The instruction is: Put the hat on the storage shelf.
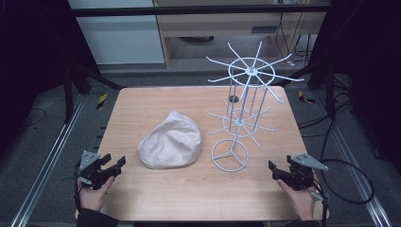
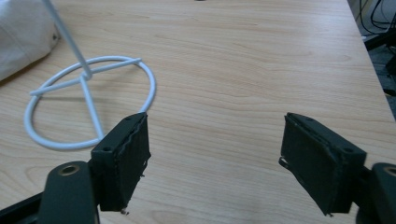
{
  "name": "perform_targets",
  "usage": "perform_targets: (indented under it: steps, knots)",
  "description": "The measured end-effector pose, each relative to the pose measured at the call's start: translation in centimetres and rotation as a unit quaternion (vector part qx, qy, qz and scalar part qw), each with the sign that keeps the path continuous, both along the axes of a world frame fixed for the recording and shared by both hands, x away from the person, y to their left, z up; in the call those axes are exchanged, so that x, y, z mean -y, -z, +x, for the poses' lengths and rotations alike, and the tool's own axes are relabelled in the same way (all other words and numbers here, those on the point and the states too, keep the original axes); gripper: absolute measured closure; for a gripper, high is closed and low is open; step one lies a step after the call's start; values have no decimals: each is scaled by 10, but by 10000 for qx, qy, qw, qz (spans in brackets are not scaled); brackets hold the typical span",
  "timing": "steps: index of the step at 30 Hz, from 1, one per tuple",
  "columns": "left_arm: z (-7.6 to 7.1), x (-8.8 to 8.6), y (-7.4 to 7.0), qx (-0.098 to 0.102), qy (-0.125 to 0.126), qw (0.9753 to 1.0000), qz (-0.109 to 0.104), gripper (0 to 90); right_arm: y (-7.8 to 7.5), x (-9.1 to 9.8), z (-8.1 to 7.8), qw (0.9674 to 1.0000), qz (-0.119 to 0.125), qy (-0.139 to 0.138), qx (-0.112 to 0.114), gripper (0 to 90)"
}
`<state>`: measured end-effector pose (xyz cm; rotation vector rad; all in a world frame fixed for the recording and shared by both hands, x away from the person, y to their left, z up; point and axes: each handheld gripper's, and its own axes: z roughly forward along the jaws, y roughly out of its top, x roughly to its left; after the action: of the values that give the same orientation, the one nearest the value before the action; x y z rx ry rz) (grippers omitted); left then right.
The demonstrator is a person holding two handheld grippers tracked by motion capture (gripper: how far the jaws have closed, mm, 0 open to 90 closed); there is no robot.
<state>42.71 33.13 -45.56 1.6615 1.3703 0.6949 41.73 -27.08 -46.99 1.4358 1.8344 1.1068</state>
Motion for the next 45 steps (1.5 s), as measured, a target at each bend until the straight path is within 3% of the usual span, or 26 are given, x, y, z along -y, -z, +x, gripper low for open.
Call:
perform_targets:
  steps: [7, 13, 22, 31, 36, 45]
  knots:
    - [-4, 8, -8, 69, 304, 9995, 22, 397, -2, -9, -2, 9999, -130, -109, 15, 297]
    - [-5, 11, -18, 176, 556, 9983, 94, 416, -3, -10, -4, 9999, -44, -165, 10, 327]
    - [-3, 14, -30, 191, 726, 9970, 163, 403, -3, -9, -3, 9998, -57, -169, -57, 342]
    - [5, 21, -47, 265, 983, 9945, 245, 402, -1, -8, -2, 9998, -117, -147, -100, 342]
    - [9, 24, -50, 255, 1138, 9931, 111, 409, -1, -10, -1, 9997, -154, -181, -52, 340]
    - [23, 32, -61, 286, 1340, 9903, 237, 375, -1, -9, -2, 9998, -143, -166, 4, 326]
